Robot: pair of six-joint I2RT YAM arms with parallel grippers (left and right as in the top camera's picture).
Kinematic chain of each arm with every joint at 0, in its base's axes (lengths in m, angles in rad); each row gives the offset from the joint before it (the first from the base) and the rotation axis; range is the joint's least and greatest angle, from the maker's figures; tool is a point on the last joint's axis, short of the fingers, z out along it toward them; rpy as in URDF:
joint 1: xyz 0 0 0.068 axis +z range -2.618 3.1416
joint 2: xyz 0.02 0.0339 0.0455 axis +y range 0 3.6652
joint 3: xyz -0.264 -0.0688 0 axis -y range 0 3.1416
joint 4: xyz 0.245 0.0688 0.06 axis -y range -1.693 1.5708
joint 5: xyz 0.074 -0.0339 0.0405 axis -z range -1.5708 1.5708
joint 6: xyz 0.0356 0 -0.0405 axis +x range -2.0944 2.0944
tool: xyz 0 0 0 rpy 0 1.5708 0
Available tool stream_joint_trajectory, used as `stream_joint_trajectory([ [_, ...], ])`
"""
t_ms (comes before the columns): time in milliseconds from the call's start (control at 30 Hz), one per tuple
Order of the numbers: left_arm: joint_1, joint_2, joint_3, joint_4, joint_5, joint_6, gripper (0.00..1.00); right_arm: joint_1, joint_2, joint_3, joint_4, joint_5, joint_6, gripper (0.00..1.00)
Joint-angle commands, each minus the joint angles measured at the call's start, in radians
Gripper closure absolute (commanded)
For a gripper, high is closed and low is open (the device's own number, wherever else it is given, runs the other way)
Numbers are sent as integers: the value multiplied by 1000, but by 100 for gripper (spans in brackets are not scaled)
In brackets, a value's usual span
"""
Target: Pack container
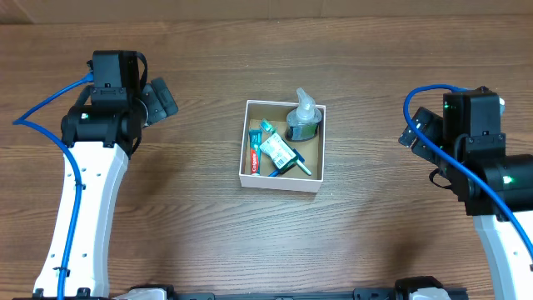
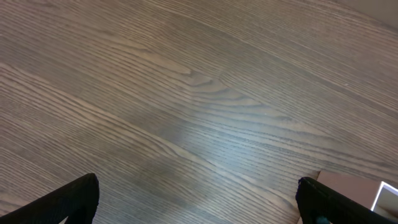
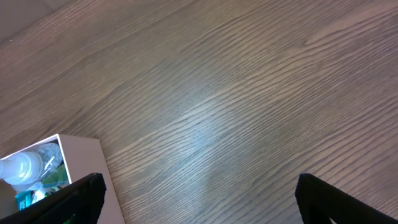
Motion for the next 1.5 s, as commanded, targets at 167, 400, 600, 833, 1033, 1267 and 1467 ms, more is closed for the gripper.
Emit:
stream_joint_trajectory([
  [167, 5, -10, 20, 1, -1, 15, 0, -6, -8, 15, 3, 7, 0, 0],
  [400, 3, -10, 20, 1, 1, 15, 0, -6, -4, 14, 3, 7, 0, 0],
  [600, 3, -10, 20, 1, 1, 16, 0, -6, -143, 4, 3, 7, 0, 0],
  [833, 3, -10, 20, 1, 1, 15, 0, -5, -507, -46, 121, 14, 0, 0],
  [1033, 3, -10, 20, 1, 1, 15, 0, -5, -882, -298, 401, -27, 0, 0],
  [1267, 3, -10, 20, 1, 1, 15, 0, -5, -1072, -677, 818, -137, -32, 0],
  [1467, 3, -10, 20, 1, 1, 16, 0, -8, -1104, -943, 1068, -346, -163, 0],
])
